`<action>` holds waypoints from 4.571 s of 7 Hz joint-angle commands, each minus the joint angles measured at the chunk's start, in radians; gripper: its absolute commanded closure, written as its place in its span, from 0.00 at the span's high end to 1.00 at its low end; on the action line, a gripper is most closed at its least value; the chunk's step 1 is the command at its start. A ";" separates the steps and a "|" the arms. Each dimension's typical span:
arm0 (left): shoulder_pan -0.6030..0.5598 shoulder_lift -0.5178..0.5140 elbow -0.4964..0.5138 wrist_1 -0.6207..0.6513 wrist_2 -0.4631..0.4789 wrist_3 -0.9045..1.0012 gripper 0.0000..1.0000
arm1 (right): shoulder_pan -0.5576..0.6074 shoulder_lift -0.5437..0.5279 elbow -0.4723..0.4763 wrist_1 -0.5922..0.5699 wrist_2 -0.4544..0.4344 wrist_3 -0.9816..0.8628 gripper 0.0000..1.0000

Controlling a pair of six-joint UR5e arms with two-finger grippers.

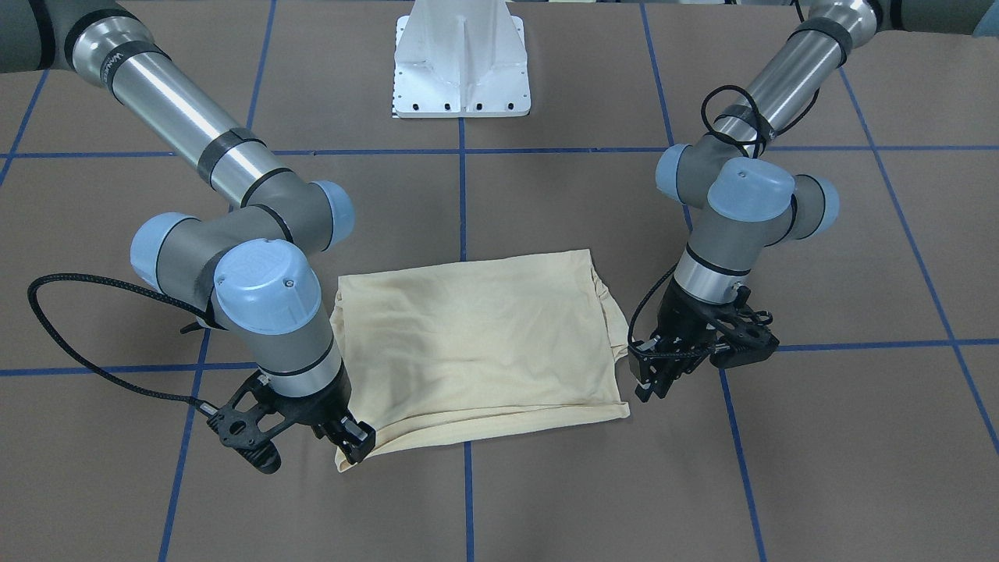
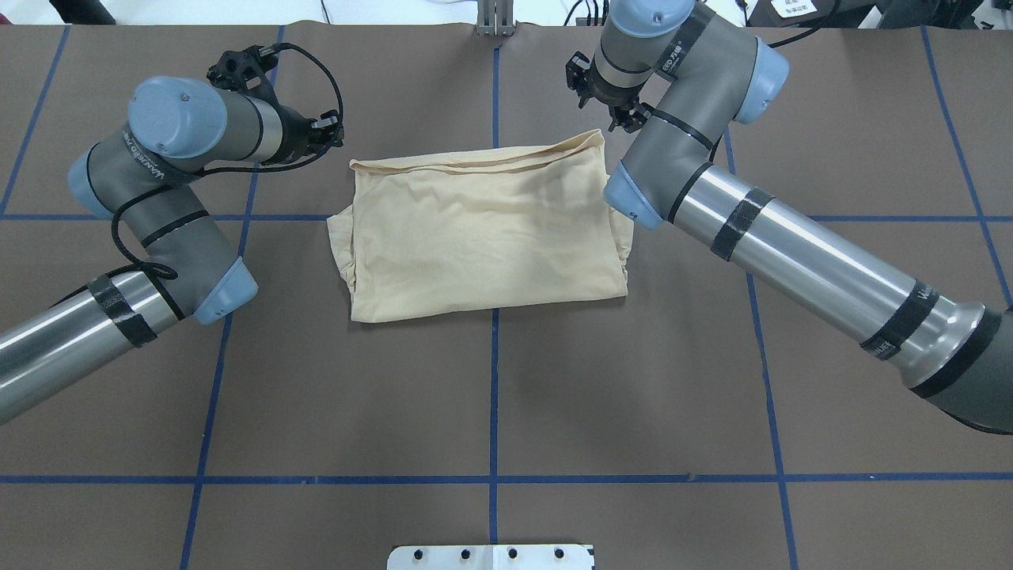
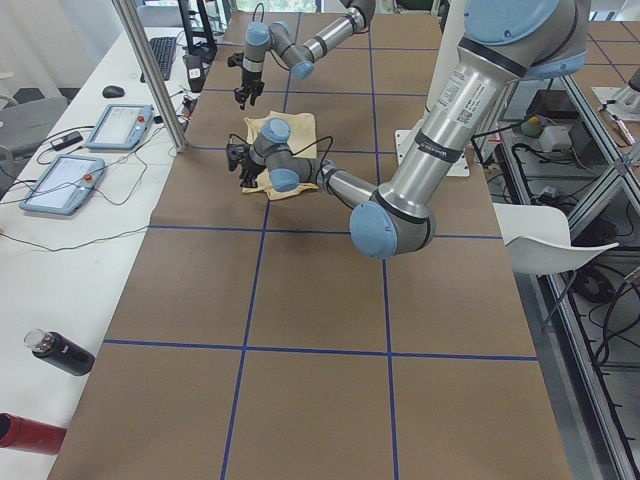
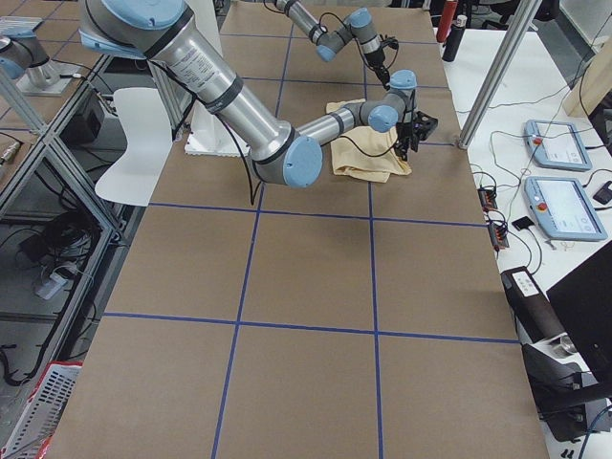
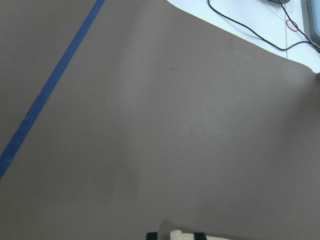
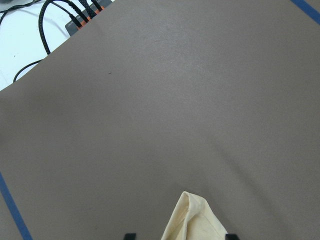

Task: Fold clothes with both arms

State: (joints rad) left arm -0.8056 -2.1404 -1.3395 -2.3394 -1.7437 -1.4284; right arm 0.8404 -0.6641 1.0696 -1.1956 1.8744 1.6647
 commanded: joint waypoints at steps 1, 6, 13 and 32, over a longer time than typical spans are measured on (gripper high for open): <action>-0.006 0.031 -0.064 -0.003 -0.002 0.000 0.37 | -0.009 -0.111 0.159 0.005 0.000 0.071 0.79; -0.010 0.054 -0.096 -0.011 0.006 0.011 0.38 | -0.185 -0.439 0.576 0.056 -0.113 0.331 0.80; -0.009 0.069 -0.109 -0.011 0.029 0.014 0.39 | -0.239 -0.445 0.553 0.056 -0.130 0.336 0.74; -0.006 0.074 -0.104 -0.012 0.061 0.003 0.40 | -0.323 -0.656 0.939 -0.076 -0.153 0.398 0.00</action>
State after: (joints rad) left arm -0.8131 -2.0663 -1.4439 -2.3515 -1.6828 -1.4230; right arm 0.5532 -1.2583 1.8915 -1.2148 1.7200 2.0378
